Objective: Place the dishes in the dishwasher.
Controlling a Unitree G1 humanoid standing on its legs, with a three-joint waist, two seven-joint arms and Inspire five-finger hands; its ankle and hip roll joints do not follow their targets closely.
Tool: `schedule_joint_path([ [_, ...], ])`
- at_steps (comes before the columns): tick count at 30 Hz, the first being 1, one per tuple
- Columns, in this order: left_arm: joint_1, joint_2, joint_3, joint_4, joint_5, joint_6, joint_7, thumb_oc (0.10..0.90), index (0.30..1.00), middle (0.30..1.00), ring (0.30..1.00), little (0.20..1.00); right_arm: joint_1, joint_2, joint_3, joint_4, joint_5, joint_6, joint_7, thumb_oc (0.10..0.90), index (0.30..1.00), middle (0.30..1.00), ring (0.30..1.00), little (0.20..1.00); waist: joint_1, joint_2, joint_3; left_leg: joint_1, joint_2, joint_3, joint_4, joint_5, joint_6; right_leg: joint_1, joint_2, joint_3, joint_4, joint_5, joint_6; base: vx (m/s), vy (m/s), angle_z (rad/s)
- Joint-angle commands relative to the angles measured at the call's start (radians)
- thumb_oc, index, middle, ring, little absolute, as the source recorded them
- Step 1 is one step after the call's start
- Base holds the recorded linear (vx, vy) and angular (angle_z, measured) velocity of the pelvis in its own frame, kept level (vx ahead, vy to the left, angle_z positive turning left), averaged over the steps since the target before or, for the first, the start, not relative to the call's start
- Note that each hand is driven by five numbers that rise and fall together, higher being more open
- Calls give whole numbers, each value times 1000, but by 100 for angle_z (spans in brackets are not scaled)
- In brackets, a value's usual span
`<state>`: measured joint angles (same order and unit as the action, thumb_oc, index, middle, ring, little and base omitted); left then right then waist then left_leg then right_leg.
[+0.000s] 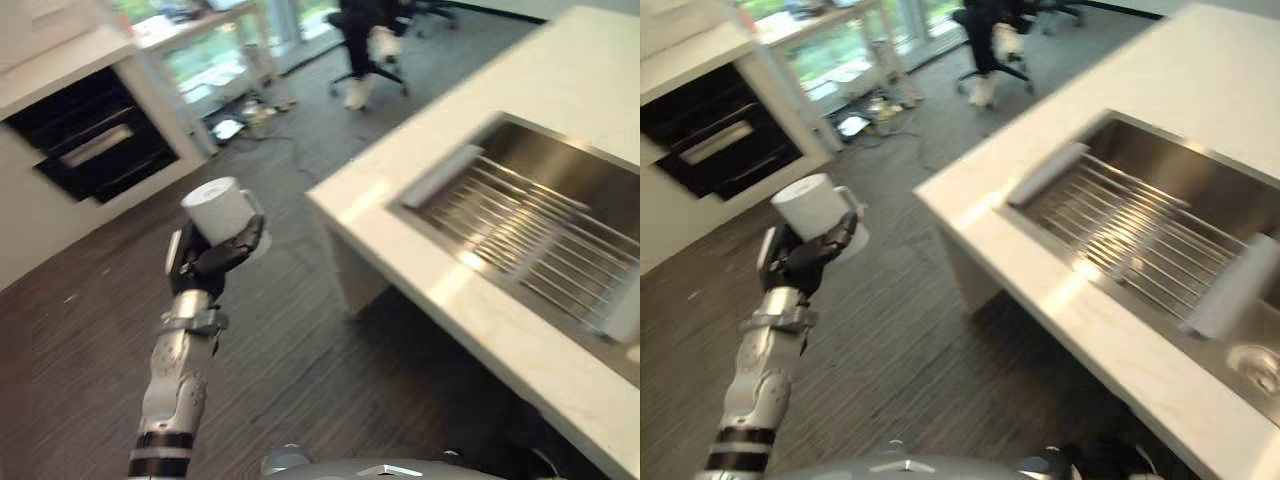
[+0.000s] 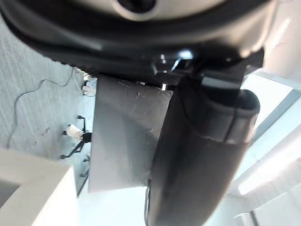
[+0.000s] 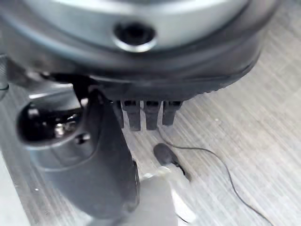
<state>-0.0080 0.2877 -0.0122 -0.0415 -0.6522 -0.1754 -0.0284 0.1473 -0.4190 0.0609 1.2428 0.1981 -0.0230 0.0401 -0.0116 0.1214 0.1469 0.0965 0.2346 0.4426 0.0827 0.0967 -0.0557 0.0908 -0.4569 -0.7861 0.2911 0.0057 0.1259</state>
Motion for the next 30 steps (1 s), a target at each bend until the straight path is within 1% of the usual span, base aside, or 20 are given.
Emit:
schedule_joint_path([
  [1, -41, 63, 77, -148, 83, -94, -29, 400, 300, 300, 300, 300, -90, 92, 8, 65, 34, 0, -15, 800, 900, 900, 900, 900, 14, -9, -53, 107, 174, -38, -37, 2, -206, -36, 93, -23, -358, 124, 75, -338, 578, 200],
  [2, -31, 78, 53, -150, 135, -85, -40, 400, 300, 300, 300, 300, -99, 94, -2, 57, 27, 2, -15, 800, 900, 900, 900, 900, 19, -24, -59, 107, 134, -45, -92, -92, -191, -48, 40, -35, -354, 179, 117, -323, 571, 204],
  [3, -30, 85, 50, -153, 152, -87, -37, 400, 300, 300, 300, 300, -105, 98, -5, 54, 29, 1, -22, 800, 900, 900, 900, 900, 29, -32, -54, 97, 109, -71, -105, -109, -182, -51, 24, -23, -346, 200, 122, -306, 598, 192],
  [4, -25, 92, 48, -157, 162, -87, -41, 400, 300, 300, 300, 300, -109, 106, -15, 55, 29, 4, -26, 800, 900, 900, 900, 900, 41, -46, -52, 91, 74, -89, -131, -128, -168, -50, -6, -19, -330, 218, 129, -132, 297, 99],
  [5, -25, 94, 47, -159, 163, -86, -42, 400, 300, 300, 300, 300, -109, 110, -17, 55, 28, 4, -26, 800, 900, 900, 900, 900, 39, -55, -51, 92, 61, -93, -137, -127, -160, -49, -20, -22, -325, 220, 131, -151, 282, 65],
  [6, -29, 99, 42, -146, 184, -84, -27, 400, 300, 300, 300, 300, -111, 124, -29, 57, 37, 4, -30, 800, 900, 900, 900, 900, 45, -67, -43, 81, 43, -120, -154, -133, -148, -48, -34, 10, -303, 214, 136, -115, 345, 58],
  [7, -51, 118, 4, -147, 187, -95, -27, 400, 300, 300, 300, 300, -129, 147, -27, 45, 51, 1, -23, 800, 900, 900, 900, 900, 24, -85, -30, 58, 15, -199, -162, -146, -136, -67, -17, 210, -271, 199, 136, -115, 426, 75],
  [8, -68, 135, -21, -139, 190, -102, -28, 400, 300, 300, 300, 300, -132, 156, -23, 43, 59, -1, -16, 800, 900, 900, 900, 900, 9, -105, -22, 41, -15, -232, -164, -133, -119, -92, 5, 353, -259, 183, 130, -38, 315, 162],
  [9, -70, 137, -22, -138, 190, -103, -28, 400, 300, 300, 300, 300, -133, 158, -23, 43, 60, -1, -16, 800, 900, 900, 900, 900, 10, -111, -23, 37, -21, -231, -165, -129, -116, -100, -1, 356, -256, 184, 130, 54, 249, 249],
  [10, -92, 159, -61, -129, 208, -109, -23, 400, 300, 300, 300, 300, -134, 165, -10, 34, 69, -7, -10, 800, 900, 900, 900, 900, 0, -116, -17, 20, -38, -284, -165, -125, -103, -103, 65, 488, -250, 128, 127, 114, 251, 265],
  [11, -116, 177, -96, -119, 222, -110, -20, 400, 300, 300, 300, 300, -121, 176, -5, 27, 86, -12, -10, 800, 900, 900, 900, 900, -4, -124, -9, 6, -64, -347, -169, -119, -88, -112, 122, 578, -214, 76, 125, 123, 248, 143],
  [12, -116, 177, -96, -119, 222, -110, -20, 400, 300, 300, 300, 300, -121, 176, -5, 27, 86, -12, -10, 800, 900, 900, 900, 900, -4, -124, -9, 6, -64, -347, -169, -119, -88, -112, 122, 578, -214, 76, 125, 94, 190, 83],
  [13, -146, 193, -130, -106, 249, -109, -16, 400, 300, 300, 300, 300, -104, 184, 7, 17, 101, -17, -5, 800, 900, 900, 900, 900, 1, -130, 1, -7, -89, -409, -170, -118, -74, -103, 168, 615, -195, 29, 118, 63, 161, 148],
  [14, -173, 202, -173, -95, 288, -115, 8, 400, 300, 300, 300, 300, -102, 191, 34, -8, 114, -25, -10, 800, 900, 900, 900, 900, 9, -142, 19, -32, -124, -505, -170, -104, -56, -69, 204, 571, -178, -7, 94, 66, 166, 224],
  [15, -186, 207, -191, -84, 316, -109, 22, 400, 300, 300, 300, 300, -105, 194, 47, -30, 114, -31, -14, 800, 900, 900, 900, 900, 18, -144, 28, -34, -136, -539, -170, -105, -47, -63, 228, 567, -165, -34, 86, 51, 87, 272],
  [17, -195, 222, -205, -74, 378, -111, 42, 400, 300, 300, 300, 300, -130, 192, 54, -43, 129, -38, -31, 800, 900, 900, 900, 900, 33, -156, 31, -37, -156, -579, -167, -99, -46, -44, 236, 548, -180, -25, 85, 60, -11, 265],
  [20, -156, 242, -187, -61, 413, -115, 70, 400, 300, 300, 300, 300, -170, 185, 67, -70, 145, -52, -54, 800, 900, 900, 900, 900, 55, -174, 13, -39, -163, -577, -167, -108, -48, 20, 229, 508, -264, -5, 85, 66, -42, 132],
  [23, -128, 257, -168, -47, 433, -105, 87, 400, 300, 300, 300, 300, -192, 189, 88, -78, 134, -53, -61, 800, 900, 900, 900, 900, 64, -178, -7, -31, -157, -562, -167, -113, -49, 30, 234, 511, -305, 6, 89, 110, -7, -27],
  [24, -80, 273, -130, -43, 470, -110, 110, 400, 300, 300, 300, 300, -191, 194, 126, -126, 117, -56, -52, 800, 900, 900, 900, 900, 65, -186, -32, -10, -151, -530, -170, -117, -44, 42, 238, 542, -352, 23, 86, 110, 10, -26],
  [30, -16, 263, -80, -45, 514, -108, 127, 400, 300, 300, 300, 300, -151, 188, 170, -174, 66, -53, -30, 800, 900, 900, 900, 900, 51, -185, -60, 41, -140, -494, -170, -141, -43, 57, 247, 590, -377, 15, 83, 112, -21, -60],
])
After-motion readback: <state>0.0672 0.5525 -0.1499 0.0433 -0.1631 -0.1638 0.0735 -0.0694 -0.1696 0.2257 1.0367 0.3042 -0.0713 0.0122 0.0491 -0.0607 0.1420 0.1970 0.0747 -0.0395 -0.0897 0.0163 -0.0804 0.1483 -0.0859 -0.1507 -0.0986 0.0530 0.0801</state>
